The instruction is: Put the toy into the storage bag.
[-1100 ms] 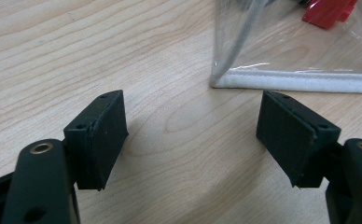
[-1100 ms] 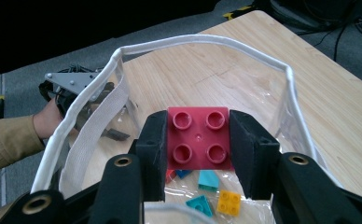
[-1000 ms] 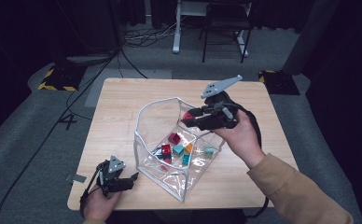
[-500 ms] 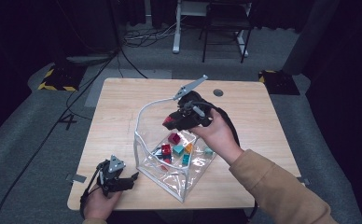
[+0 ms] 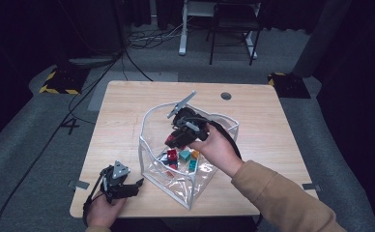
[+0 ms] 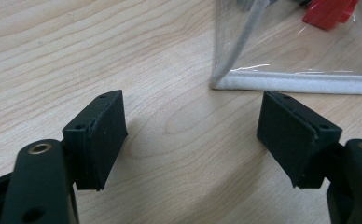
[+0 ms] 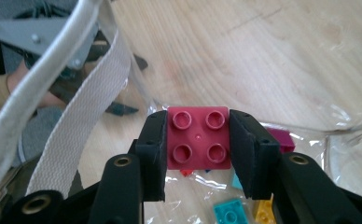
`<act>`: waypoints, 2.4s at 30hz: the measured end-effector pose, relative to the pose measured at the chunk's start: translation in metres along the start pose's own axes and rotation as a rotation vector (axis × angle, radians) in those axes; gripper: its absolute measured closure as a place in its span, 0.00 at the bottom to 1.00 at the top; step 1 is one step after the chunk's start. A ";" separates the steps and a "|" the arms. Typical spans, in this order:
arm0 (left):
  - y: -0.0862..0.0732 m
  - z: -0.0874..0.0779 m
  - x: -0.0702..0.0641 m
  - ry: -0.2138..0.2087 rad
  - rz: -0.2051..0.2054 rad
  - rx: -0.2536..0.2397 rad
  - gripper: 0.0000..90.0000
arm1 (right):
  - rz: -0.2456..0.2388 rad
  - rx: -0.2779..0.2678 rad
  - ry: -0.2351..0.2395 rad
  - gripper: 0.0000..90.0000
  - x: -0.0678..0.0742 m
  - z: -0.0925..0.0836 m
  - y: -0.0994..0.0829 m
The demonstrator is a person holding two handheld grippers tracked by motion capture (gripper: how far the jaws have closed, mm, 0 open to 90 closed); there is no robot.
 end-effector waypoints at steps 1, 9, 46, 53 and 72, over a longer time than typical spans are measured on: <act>0.000 0.000 0.000 0.000 0.000 0.000 0.27 | -0.003 0.011 -0.001 0.65 0.002 0.002 -0.002; 0.000 0.000 0.000 0.000 -0.001 -0.001 0.27 | -0.011 0.071 0.043 0.48 0.017 0.014 -0.011; 0.000 0.000 0.000 -0.001 0.000 0.000 0.27 | 0.087 -0.280 -0.144 0.36 -0.045 -0.118 -0.074; 0.000 0.000 0.000 -0.002 0.000 0.000 0.27 | 0.155 -0.297 -0.212 0.34 -0.071 -0.135 -0.109; 0.000 0.000 0.000 -0.003 0.001 0.001 0.27 | 0.362 -0.272 -0.340 0.23 -0.127 -0.157 -0.209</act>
Point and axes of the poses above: each handheld gripper's, and its own axes: z roughly forward along the jaws, y roughly out of its top, x roughly to its left, the point moved 7 cm from there along z, roughly forward along the jaws, and after that the axes turned 4 degrees about x, right-handed, at the moved point
